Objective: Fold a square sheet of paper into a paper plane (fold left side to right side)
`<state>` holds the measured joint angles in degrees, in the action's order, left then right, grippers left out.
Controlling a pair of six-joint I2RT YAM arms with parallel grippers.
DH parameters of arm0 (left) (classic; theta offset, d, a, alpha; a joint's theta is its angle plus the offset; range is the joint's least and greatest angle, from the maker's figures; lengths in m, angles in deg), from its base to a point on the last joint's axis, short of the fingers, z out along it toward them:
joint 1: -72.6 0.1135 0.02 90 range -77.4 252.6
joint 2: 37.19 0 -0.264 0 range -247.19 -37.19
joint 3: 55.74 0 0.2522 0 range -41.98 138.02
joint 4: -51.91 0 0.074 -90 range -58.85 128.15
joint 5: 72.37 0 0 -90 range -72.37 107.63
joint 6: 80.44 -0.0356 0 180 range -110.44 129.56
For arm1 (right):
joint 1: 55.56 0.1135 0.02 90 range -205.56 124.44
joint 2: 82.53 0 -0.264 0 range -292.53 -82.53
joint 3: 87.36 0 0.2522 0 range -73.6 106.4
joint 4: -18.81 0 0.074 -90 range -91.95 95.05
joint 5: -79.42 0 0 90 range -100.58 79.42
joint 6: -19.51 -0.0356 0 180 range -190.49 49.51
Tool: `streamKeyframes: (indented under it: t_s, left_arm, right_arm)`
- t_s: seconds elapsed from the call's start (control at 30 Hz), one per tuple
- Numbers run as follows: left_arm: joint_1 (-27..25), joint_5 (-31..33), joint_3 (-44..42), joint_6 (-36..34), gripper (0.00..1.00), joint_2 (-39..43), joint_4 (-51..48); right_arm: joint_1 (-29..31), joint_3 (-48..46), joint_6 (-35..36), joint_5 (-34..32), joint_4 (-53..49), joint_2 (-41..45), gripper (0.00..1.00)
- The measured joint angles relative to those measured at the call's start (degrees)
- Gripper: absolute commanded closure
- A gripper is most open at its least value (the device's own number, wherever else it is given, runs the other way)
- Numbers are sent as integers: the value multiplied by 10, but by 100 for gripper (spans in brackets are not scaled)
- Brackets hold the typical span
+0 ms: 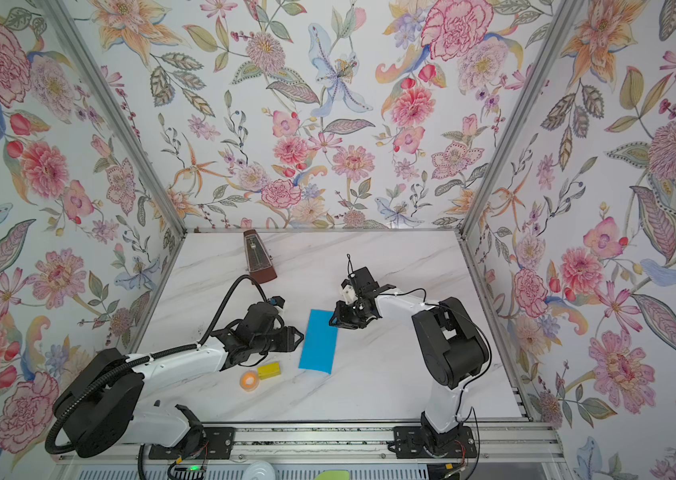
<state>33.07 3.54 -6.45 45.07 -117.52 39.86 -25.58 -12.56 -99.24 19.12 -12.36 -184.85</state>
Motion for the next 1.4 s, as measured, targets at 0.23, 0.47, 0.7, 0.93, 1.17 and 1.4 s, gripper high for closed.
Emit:
streamKeyframes:
  t_s: [0.23,0.47,0.7,0.93,1.17,1.4]
  left_arm:
    - [9,-46,-8,10,42,-13,32]
    - [10,-102,-8,15,40,-56,74]
    - [25,-137,-6,19,41,-92,116]
    - [51,-171,2,20,43,-128,143]
    - [70,-188,3,25,43,-118,153]
    - [127,-182,3,3,42,-22,107]
  right_arm:
    - [35,-31,-33,-22,0,22,78]
    - [37,-45,-47,-38,2,12,80]
    - [37,-45,-45,-43,6,6,75]
    - [50,-45,-35,-87,0,38,64]
    - [142,-43,-33,-184,-38,127,57]
    - [288,6,-49,-314,-111,122,49]
